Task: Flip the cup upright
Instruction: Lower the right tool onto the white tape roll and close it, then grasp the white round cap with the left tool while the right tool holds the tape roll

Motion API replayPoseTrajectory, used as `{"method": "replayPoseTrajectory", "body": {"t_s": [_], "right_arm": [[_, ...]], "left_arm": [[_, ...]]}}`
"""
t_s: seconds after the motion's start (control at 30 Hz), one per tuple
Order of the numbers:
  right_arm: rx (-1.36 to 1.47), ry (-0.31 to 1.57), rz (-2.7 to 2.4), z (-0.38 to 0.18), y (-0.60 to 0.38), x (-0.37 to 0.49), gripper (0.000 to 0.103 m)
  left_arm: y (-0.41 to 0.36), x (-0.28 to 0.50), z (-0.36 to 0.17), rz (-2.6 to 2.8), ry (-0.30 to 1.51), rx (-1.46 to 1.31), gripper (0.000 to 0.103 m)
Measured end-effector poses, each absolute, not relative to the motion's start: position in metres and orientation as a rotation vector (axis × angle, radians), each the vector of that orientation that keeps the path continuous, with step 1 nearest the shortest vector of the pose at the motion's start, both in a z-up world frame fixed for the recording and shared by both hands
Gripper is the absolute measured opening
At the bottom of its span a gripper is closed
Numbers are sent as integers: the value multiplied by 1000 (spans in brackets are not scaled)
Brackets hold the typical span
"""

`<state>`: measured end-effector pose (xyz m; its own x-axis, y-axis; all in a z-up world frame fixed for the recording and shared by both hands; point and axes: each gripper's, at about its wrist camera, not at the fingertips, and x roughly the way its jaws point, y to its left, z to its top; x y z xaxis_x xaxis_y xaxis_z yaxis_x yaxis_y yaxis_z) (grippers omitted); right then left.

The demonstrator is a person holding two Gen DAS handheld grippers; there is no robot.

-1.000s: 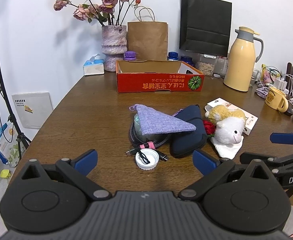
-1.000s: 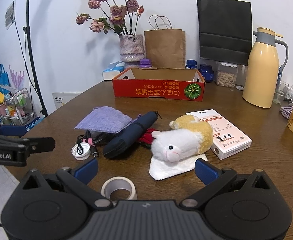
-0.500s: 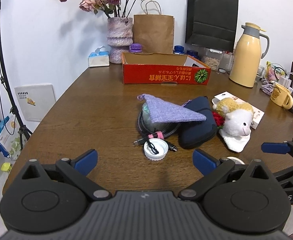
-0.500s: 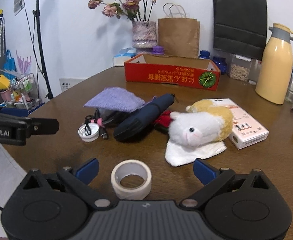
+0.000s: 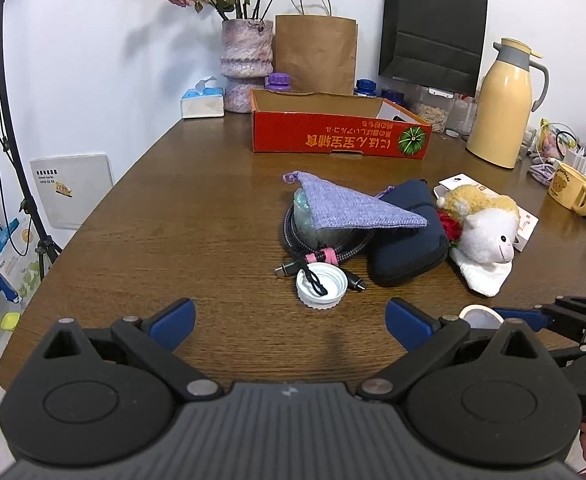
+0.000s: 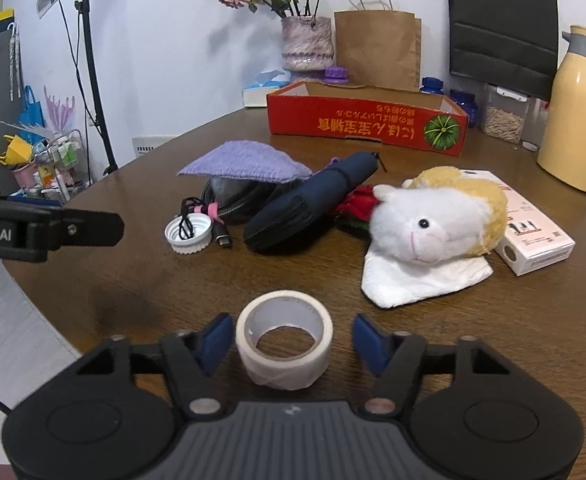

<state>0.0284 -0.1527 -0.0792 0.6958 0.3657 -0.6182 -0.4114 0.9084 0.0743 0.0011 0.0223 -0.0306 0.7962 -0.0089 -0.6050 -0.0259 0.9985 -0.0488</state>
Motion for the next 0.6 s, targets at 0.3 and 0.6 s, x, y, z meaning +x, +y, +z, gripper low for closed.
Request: {"method": "replayPoseTrajectory", "body": {"t_s": [0.3, 0.6], "right_arm": [[-59, 654, 465, -80, -156, 26, 48], [-45, 587, 433, -66, -169, 28, 48]], "left_arm": [[18, 10, -38, 8, 661, -54, 103], [7, 31, -54, 32, 676, -45, 103]]}}
